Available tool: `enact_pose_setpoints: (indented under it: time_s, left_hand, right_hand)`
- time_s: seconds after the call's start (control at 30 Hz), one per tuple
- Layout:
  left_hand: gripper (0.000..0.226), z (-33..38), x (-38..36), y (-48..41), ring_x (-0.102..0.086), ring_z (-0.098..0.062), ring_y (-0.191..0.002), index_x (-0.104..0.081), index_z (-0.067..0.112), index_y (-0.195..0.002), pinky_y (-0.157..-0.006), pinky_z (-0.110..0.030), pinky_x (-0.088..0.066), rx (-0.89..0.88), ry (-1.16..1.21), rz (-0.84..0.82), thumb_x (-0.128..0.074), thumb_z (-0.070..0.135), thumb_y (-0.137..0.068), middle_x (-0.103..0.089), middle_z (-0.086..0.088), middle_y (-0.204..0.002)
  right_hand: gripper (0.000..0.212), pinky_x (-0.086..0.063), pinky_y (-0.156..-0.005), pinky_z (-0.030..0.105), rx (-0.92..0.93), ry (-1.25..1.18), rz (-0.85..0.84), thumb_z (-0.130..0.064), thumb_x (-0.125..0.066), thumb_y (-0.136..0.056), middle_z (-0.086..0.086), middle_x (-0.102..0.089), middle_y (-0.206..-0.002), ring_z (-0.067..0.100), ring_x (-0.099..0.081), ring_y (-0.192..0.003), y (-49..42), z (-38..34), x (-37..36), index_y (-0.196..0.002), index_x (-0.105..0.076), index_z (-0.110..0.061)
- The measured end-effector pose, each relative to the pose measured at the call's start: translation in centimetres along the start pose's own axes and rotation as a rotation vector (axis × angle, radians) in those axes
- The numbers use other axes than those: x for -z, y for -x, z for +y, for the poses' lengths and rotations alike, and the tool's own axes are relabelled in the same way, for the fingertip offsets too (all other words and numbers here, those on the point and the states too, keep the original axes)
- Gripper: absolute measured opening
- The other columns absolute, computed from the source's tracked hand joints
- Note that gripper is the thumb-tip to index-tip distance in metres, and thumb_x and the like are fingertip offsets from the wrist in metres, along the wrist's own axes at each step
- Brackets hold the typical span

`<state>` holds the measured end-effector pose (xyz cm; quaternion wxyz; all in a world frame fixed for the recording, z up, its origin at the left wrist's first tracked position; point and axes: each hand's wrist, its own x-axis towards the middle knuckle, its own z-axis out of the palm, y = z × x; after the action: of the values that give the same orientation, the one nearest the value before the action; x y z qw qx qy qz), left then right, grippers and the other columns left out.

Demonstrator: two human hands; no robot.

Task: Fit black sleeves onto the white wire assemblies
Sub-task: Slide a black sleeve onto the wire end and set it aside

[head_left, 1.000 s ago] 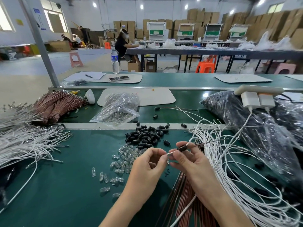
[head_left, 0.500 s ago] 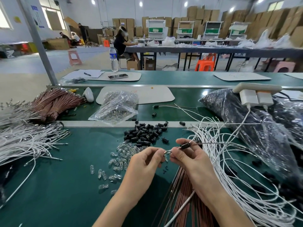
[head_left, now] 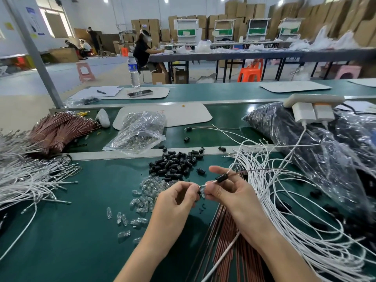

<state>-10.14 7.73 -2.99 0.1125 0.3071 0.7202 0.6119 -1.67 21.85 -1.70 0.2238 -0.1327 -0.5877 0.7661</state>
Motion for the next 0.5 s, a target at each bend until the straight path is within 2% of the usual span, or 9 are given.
enact_pose_setpoints:
  time_s: [0.1, 0.23, 0.4, 0.5]
  left_hand:
    - [0.017, 0.11, -0.04, 0.16, -0.066, -0.018, -0.075, -0.073, 0.026, -0.089, -0.074, -0.033, -0.056, 0.006, 0.017, -0.004, -0.06, 0.033, -0.098, -0.071, 0.003, -0.079]
    - [0.021, 0.09, 0.19, -0.07, -0.065, -0.006, -0.073, -0.073, 0.03, -0.087, -0.07, -0.02, -0.052, 0.02, 0.06, 0.0, -0.057, 0.041, -0.096, -0.072, 0.006, -0.079]
    - [0.012, -0.13, 0.27, -0.24, -0.065, -0.001, -0.071, -0.073, 0.024, -0.094, -0.069, -0.015, -0.05, 0.008, 0.041, -0.02, -0.062, 0.025, -0.098, -0.073, 0.011, -0.079]
    - [0.011, -0.22, 0.4, -0.2, -0.066, -0.002, -0.071, -0.073, 0.023, -0.093, -0.07, -0.015, -0.051, 0.014, 0.056, -0.014, -0.064, 0.024, -0.098, -0.073, 0.009, -0.08]
  right_hand:
    - [0.036, -0.059, -0.079, 0.024, -0.003, -0.001, 0.015, -0.022, -0.082, -0.072, 0.012, -0.076, -0.09, 0.024, -0.075, -0.09, -0.04, 0.1, -0.04, -0.107, -0.075, -0.032]
    - [0.035, -0.059, -0.079, 0.023, 0.001, 0.04, 0.008, -0.023, -0.08, -0.075, 0.01, -0.077, -0.089, 0.022, -0.075, -0.09, -0.43, 0.19, -0.14, -0.107, -0.074, -0.034]
    - [0.034, -0.058, -0.081, 0.022, 0.018, 0.106, -0.007, -0.025, -0.079, -0.077, 0.008, -0.076, -0.088, 0.02, -0.075, -0.089, -0.7, 0.52, 0.02, -0.108, -0.073, -0.04]
    - [0.035, -0.058, -0.079, 0.022, 0.029, 0.134, -0.009, -0.027, -0.079, -0.077, 0.007, -0.076, -0.086, 0.018, -0.075, -0.087, -0.74, 0.71, 0.06, -0.109, -0.072, -0.04]
